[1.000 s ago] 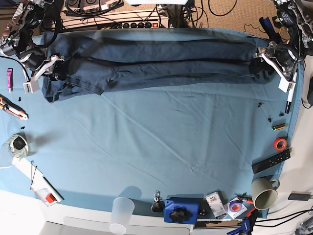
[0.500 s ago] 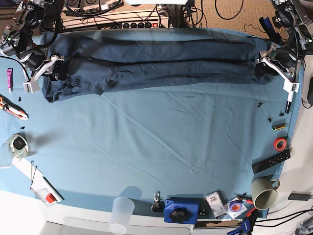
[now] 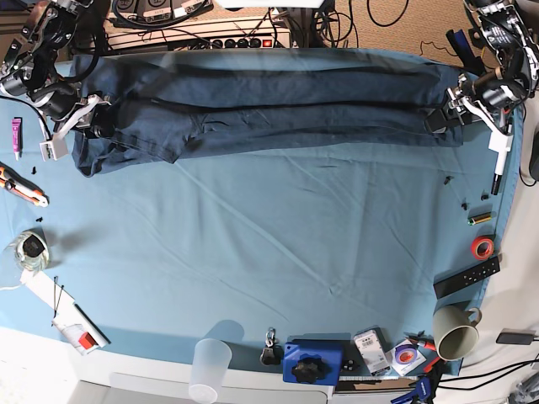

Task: Fold the T-shirt properly
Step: 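Hold the folded strip ends with both grippers and pull them taut, then release the strip end with the left gripper and move it to the strip's middle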

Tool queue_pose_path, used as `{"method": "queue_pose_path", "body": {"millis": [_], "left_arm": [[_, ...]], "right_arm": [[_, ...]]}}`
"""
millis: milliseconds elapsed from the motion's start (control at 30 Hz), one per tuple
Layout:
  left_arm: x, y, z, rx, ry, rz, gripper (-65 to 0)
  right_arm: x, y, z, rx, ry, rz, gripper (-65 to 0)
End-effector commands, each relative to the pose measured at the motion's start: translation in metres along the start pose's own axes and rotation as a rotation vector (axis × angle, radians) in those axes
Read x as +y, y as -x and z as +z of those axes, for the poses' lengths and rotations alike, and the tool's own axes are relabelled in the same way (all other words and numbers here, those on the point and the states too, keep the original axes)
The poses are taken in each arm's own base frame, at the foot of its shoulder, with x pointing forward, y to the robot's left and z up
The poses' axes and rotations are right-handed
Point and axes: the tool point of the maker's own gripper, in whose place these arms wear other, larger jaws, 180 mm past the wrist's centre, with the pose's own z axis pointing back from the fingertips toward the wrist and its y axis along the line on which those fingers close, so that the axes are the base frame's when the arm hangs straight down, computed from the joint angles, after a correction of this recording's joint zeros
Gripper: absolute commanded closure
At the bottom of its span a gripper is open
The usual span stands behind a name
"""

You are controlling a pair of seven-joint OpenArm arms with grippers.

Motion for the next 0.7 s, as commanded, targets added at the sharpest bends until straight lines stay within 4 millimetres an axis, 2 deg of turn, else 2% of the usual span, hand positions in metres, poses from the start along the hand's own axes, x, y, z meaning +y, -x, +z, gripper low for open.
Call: {"method": "queue_pose_path", "body": {"millis": [0, 100, 233, 333, 433, 533, 667], "left_arm": [[0.022, 0.046, 0.002, 0.206, -0.11, 0.025, -35.4], [0.022, 0.045, 0.001, 0.203, -0.106, 0.025, -25.1], [0.022, 0.038, 0.0, 0.165, -0.111, 0.042, 0.0], [0.024, 0.028, -0.001, 0.108, -0.125, 0.088, 0.0], [0.016, 0.02, 0.001, 0.081, -0.108, 0.09, 0.0], [0.0, 0.006, 0.005, 0.054, -0.085, 0.025, 0.0], [-0.031, -0.018, 0.014, -0.012, -0.072, -0.118, 0.0]], "right_arm": [[-0.003, -0.015, 0.007, -0.043, 0.008, 0.028, -18.7], [-0.003, -0.015, 0.007, -0.044, 0.008, 0.027, -18.7], [-0.002, -0.015, 0.007, -0.043, 0.007, 0.027, -18.7], [-0.003, -0.015, 0.007, -0.044, 0.008, 0.027, -18.7], [-0.002, -0.015, 0.007, -0.043, 0.007, 0.027, -18.7], [-0.002, -0.015, 0.007, -0.044, 0.007, 0.028, -18.7], [-0.002, -0.015, 0.007, -0.044, 0.007, 0.027, -18.7]]}}
